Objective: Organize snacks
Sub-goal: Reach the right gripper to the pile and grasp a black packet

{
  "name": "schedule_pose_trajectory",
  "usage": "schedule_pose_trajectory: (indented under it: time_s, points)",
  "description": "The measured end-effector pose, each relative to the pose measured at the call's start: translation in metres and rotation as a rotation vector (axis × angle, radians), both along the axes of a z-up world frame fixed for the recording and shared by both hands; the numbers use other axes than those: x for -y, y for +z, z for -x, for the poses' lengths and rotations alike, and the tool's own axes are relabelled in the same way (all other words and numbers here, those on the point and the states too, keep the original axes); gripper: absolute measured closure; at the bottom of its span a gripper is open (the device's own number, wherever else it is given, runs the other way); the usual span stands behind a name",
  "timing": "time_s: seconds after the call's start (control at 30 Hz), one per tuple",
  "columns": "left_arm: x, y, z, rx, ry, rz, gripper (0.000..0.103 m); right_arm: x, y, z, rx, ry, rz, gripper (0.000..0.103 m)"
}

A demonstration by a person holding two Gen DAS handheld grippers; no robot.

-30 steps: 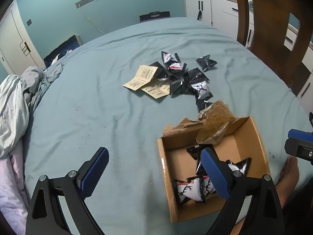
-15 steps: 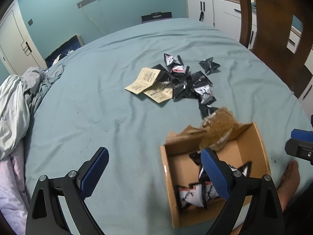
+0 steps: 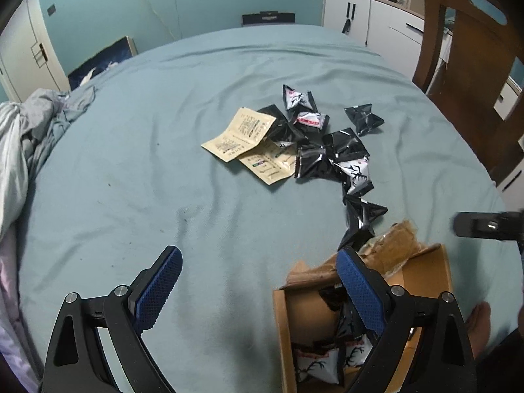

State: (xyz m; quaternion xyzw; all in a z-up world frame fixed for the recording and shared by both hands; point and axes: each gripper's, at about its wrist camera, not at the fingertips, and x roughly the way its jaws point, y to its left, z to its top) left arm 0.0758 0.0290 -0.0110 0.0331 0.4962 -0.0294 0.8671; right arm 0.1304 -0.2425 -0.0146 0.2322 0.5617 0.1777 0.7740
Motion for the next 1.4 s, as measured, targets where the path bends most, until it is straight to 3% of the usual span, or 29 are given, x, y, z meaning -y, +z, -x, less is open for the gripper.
schedule_pose_trajectory:
  time_s: [0.13, 0.27, 0.6, 0.63, 0.7, 0.73, 0.97, 1.17, 1.3, 1.4]
  points:
    - [-0.006, -0.004, -0.006, -0.024, 0.024, 0.044, 0.006, -0.016, -0.020, -0.032, -0.082, 0.027, -0.048, 0.028]
    - [-0.009, -0.006, -0.011, -0.024, 0.039, 0.026, 0.006, -0.029, -0.033, -0.065, -0.132, 0.023, -0.054, 0.028]
    - [-0.023, -0.006, -0.020, -0.014, 0.096, 0.016, 0.006, -0.068, -0.074, -0.106, -0.263, 0.089, 0.022, 0.029]
    - [-0.024, -0.005, -0.022, -0.012, 0.095, 0.013, 0.006, -0.068, -0.074, -0.107, -0.249, 0.074, 0.030, 0.033]
    - [-0.027, -0.001, -0.026, 0.005, 0.092, 0.002, 0.006, -0.070, -0.068, -0.105, -0.198, 0.059, 0.081, 0.060]
    - [-0.028, 0.001, -0.030, 0.009, 0.089, -0.002, 0.006, -0.071, -0.064, -0.102, -0.171, 0.072, 0.095, 0.066]
    - [-0.052, -0.016, -0.067, -0.054, 0.163, 0.042, 0.006, -0.028, -0.012, -0.068, 0.036, -0.081, -0.014, 0.066]
    - [-0.070, -0.045, -0.111, -0.140, 0.231, 0.144, 0.006, 0.019, 0.048, 0.003, 0.230, -0.186, -0.022, 0.066]
    - [-0.074, -0.059, -0.134, -0.148, 0.277, 0.181, 0.006, 0.041, 0.058, 0.059, 0.344, -0.227, -0.107, 0.066]
    - [-0.078, -0.072, -0.153, -0.177, 0.310, 0.203, 0.006, 0.048, 0.046, 0.089, 0.343, -0.241, -0.124, 0.066]
